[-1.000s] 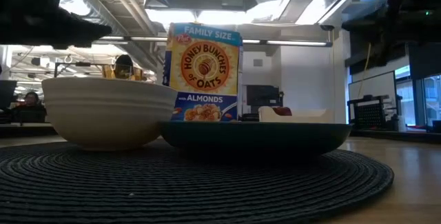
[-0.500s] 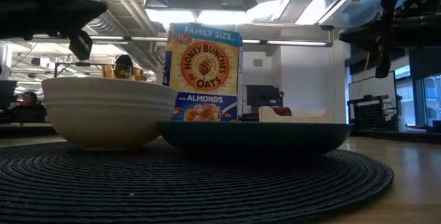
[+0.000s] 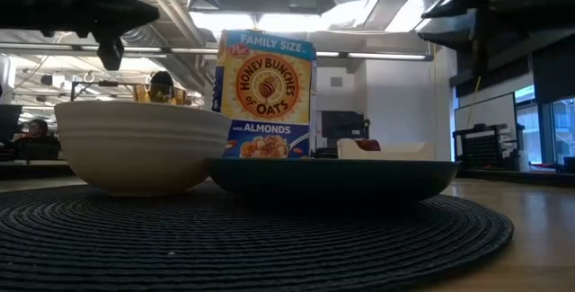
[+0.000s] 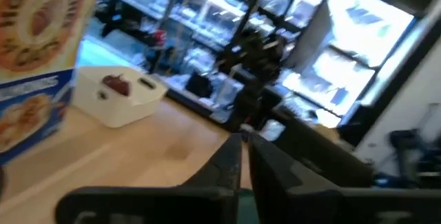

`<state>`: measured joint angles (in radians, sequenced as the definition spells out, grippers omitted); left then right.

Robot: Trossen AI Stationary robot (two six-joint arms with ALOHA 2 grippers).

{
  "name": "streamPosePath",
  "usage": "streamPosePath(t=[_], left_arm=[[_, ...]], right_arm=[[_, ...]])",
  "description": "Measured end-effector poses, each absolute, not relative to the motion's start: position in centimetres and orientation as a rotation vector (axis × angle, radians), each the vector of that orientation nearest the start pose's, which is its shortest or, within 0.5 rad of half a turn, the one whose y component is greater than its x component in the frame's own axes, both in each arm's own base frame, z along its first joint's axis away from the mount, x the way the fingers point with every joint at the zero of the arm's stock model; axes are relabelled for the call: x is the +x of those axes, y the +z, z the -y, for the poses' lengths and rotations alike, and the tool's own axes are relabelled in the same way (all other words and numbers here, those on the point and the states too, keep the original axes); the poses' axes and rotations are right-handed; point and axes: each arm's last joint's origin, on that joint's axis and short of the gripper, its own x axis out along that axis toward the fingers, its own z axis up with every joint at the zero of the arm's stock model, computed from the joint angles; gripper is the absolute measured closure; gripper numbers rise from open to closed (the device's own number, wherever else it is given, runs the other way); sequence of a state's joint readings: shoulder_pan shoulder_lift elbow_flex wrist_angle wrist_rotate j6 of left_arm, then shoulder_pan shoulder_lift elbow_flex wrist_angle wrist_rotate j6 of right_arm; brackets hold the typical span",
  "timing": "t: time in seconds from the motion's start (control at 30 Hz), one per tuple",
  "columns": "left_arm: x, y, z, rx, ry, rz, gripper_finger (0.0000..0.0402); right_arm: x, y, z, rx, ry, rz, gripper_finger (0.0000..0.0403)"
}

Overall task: Arrange a breakfast setting
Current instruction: Pour the cereal from the blue cereal box into the white bowl

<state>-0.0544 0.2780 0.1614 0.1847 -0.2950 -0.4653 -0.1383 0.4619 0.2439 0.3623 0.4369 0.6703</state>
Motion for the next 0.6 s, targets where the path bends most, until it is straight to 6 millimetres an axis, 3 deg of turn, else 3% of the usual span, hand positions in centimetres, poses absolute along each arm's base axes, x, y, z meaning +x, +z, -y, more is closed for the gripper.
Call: streamPosePath(t=[0.27, 0.4, 0.6], left_arm=[[13.8, 24.4, -0.5, -0.440, 0.405, 0.036, 0.0277], [14.9, 26.7, -0.9, -0.384, 0.469, 0.007, 0.0254], [16.1, 31.0, -2.4, -0.253, 0.570, -0.091, 0.0234]], right_arm=[[15.5, 28.5, 3.5, 0.465, -0.613, 0.083, 0.0224], [16.7, 29.9, 4.3, 0.408, -0.677, -0.034, 0.0224], [18.3, 32.2, 5.6, 0.398, -0.570, -0.074, 0.0223]])
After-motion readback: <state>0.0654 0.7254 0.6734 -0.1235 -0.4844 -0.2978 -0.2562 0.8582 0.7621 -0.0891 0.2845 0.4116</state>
